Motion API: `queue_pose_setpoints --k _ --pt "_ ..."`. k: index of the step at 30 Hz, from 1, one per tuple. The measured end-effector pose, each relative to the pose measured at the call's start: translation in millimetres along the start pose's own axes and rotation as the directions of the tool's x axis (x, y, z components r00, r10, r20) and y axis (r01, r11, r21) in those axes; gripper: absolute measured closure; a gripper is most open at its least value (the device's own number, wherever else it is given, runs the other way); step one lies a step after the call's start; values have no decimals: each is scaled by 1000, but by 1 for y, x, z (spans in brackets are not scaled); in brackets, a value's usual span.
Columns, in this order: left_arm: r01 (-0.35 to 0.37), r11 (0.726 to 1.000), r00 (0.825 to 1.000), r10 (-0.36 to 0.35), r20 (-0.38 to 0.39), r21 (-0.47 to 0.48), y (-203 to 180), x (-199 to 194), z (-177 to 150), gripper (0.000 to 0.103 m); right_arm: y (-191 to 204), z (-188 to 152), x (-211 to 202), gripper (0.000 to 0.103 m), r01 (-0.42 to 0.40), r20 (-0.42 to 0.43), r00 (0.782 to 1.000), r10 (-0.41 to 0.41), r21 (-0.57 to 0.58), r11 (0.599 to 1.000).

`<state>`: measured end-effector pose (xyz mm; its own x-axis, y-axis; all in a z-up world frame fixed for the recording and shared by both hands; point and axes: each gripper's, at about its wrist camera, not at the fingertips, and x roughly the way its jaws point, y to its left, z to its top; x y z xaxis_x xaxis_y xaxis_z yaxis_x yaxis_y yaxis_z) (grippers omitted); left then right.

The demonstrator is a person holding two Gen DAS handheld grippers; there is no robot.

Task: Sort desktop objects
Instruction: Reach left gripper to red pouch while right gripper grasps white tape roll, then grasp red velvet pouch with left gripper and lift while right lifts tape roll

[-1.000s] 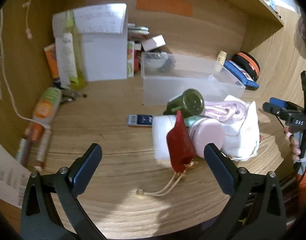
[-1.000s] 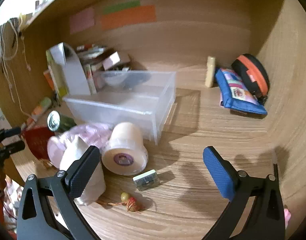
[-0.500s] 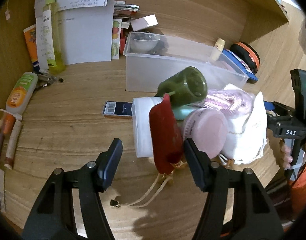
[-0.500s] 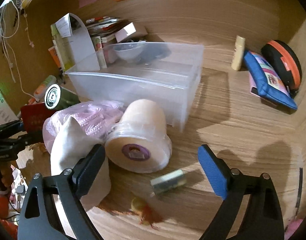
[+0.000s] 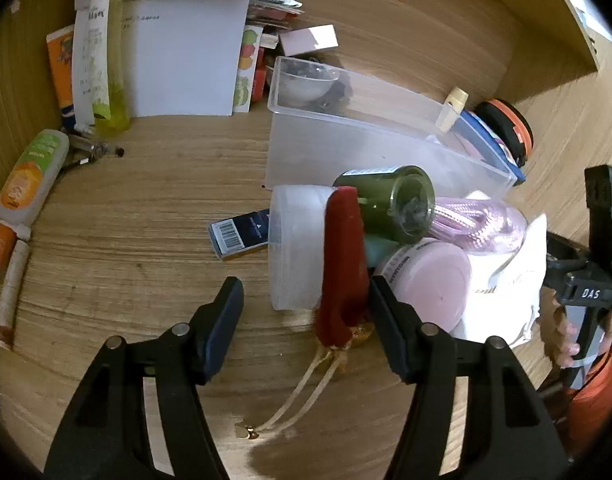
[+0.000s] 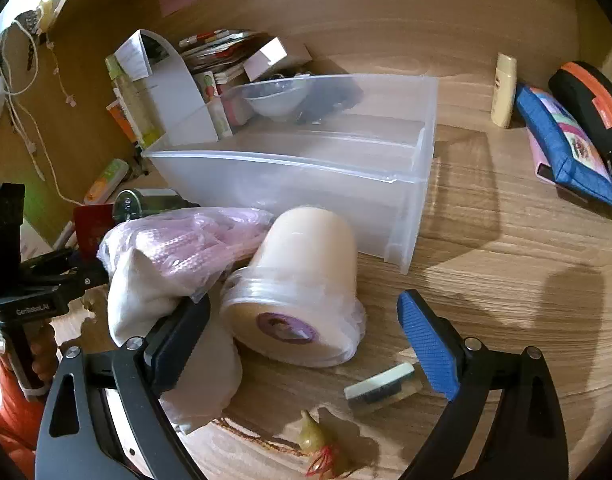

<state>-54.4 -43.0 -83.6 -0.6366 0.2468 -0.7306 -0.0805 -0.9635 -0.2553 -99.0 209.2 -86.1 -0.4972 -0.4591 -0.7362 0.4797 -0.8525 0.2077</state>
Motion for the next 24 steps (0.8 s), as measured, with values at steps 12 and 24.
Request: queue_pose_setpoints --k 12,24 --pt "68 996 997 -69 -24 -56 5 6 1 27 -21 -1 -12 36 63 -28 998 -62 9 998" --pt "64 996 998 -64 1 -62 -1 3 -5 56 -23 4 13 36 36 -50 998 -36 6 999"
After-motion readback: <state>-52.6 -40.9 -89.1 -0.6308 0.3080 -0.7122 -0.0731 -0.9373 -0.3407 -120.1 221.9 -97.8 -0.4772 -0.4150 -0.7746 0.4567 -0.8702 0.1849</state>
